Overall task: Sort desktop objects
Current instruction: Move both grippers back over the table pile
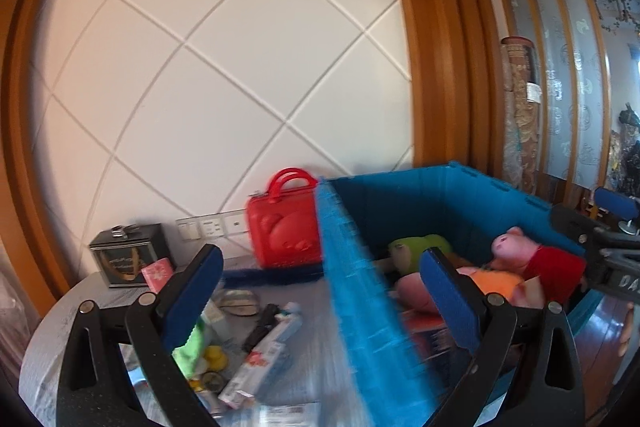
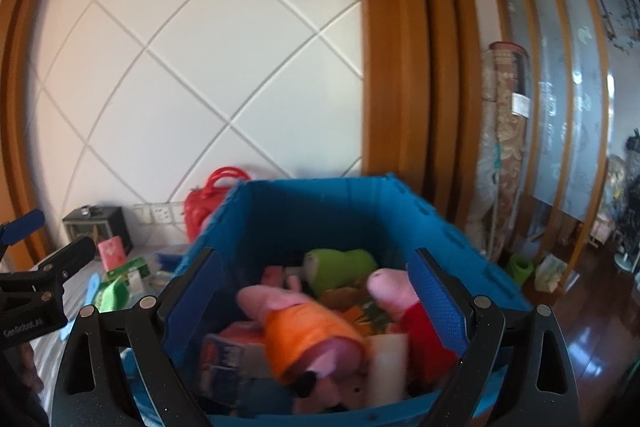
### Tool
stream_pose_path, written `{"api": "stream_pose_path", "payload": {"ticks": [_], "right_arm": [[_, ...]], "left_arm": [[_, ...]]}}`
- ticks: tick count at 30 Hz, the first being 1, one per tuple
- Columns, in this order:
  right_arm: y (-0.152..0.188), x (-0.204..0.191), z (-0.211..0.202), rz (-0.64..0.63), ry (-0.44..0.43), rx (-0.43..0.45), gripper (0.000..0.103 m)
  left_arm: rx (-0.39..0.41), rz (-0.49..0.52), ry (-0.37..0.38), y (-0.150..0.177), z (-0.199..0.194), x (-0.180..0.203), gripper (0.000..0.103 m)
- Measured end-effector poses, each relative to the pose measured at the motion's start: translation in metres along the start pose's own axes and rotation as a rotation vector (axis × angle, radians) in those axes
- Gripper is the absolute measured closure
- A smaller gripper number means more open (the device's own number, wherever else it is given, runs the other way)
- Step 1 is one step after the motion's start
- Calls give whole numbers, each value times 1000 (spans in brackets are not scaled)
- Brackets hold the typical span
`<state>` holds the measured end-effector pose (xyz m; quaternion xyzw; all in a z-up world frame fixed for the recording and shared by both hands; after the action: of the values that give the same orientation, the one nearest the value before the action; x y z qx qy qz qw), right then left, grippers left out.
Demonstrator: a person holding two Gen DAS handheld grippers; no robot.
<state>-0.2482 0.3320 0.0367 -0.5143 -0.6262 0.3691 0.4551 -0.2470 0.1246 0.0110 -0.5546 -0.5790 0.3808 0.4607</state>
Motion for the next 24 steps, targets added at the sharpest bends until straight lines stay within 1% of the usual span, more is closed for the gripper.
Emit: {"api": "stream_pose_path", "payload": {"ticks": [3, 6, 7, 10, 13, 15, 16, 18, 21, 22, 24], "right_arm": [[0, -28, -3, 1, -64, 10, 8], [1, -63, -7, 2, -141, 23, 8], [1, -75, -8, -5, -162, 32, 8], [2, -121, -7, -34, -244, 52, 8], [5, -169, 3, -58, -316, 46, 7], [9, -202, 14, -77, -360, 21, 7], [12, -214, 17, -87, -373, 12, 7], [22, -242, 27, -118, -399, -12, 7], [41, -269, 42, -145, -423, -78, 7], [50, -277, 48, -151, -427, -101, 7], [66, -288, 58, -162, -449, -147, 7]], "left_arm": [[12, 5, -49, 6, -5, -46, 3], [11, 2, -88, 12, -11, -102, 3], [13, -2, -117, 15, -13, -126, 3], [2, -20, -132, 20, -16, -172, 3], [-20, -37, -148, 26, -12, -215, 3], [-38, -36, -139, 31, -9, -231, 3], [-48, -26, -122, 37, -8, -241, 3], [-66, -2, -117, 45, -4, -251, 3], [-96, 24, -95, 60, 8, -265, 3], [-107, 20, -93, 65, 11, -268, 3], [-133, -2, -62, 73, 16, -274, 3]]}}
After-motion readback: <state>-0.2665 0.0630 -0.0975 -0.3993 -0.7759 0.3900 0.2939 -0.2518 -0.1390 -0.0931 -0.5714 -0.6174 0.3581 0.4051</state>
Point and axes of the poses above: each gripper's, at about its wrist camera, not at the fingertips, and z roughly the way its jaws point, x to its right, y to its underside, the point moved 4 cm from there along z, roughly the way its jaws point, and after that the axes turned 11 degrees about -z, right-handed, at the moved point
